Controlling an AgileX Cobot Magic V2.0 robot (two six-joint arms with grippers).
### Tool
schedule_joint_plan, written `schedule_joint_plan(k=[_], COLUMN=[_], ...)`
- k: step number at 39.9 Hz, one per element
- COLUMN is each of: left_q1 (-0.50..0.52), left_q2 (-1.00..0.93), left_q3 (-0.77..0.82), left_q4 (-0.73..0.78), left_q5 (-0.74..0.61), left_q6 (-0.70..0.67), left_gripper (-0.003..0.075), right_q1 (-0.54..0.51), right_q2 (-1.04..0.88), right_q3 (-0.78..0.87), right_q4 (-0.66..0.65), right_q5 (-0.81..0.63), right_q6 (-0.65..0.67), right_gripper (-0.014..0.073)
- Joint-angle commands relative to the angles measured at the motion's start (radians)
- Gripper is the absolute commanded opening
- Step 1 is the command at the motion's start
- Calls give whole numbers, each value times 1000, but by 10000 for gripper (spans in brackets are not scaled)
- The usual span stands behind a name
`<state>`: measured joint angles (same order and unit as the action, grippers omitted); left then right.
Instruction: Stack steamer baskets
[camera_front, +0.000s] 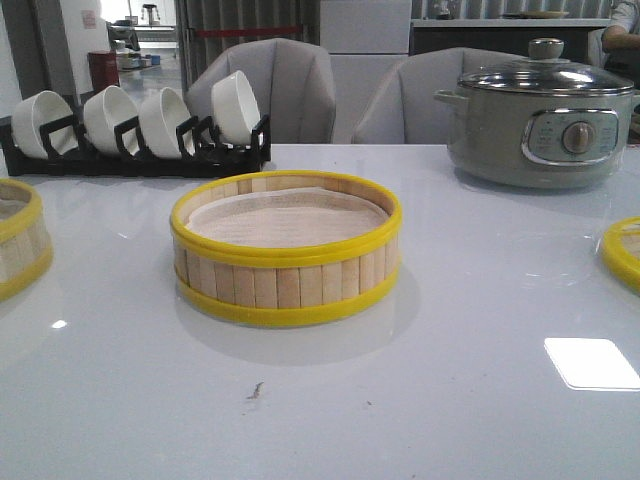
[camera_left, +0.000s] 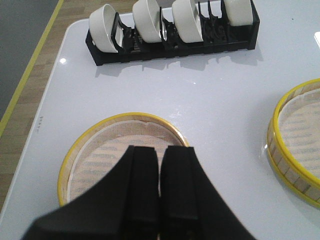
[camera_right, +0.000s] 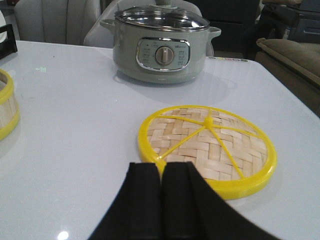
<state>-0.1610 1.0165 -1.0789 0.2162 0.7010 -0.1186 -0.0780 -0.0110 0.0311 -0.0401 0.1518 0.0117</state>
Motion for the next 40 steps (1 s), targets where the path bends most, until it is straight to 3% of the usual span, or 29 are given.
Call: schedule_joint_plan(k=[1,10,13,18,29,33,40], left_q1=[-7,-7,-7,-7,-7,-7,-7], left_q2=[-13,-13,-13,-13,-13,-13,-13], left_q3=[-35,-35,-35,-35,-35,-35,-35], left_q4=[0,-19,-39,-42,-41,-39,-14], left_q5=[-77,-81,-100,-109,-103,-101,-95], left_q6=[1,0,0,0,0,0,0], left_gripper=[87,87,87,87,87,87,87], right_q1=[-7,-7,-7,-7,-7,-7,17], right_q2=[-20,-20,-20,-20,-20,-19,96], right_q3=[-16,-16,-16,-16,-28,-103,-390], right_q4=[-6,-10,-90,-156,-71,-71,-70], right_q5=[-83,-84,-90,-216,-415,-355,-1], right_q6=[-12,-12,-52,-58,133,136,136], right_gripper=[56,56,56,56,56,56,56])
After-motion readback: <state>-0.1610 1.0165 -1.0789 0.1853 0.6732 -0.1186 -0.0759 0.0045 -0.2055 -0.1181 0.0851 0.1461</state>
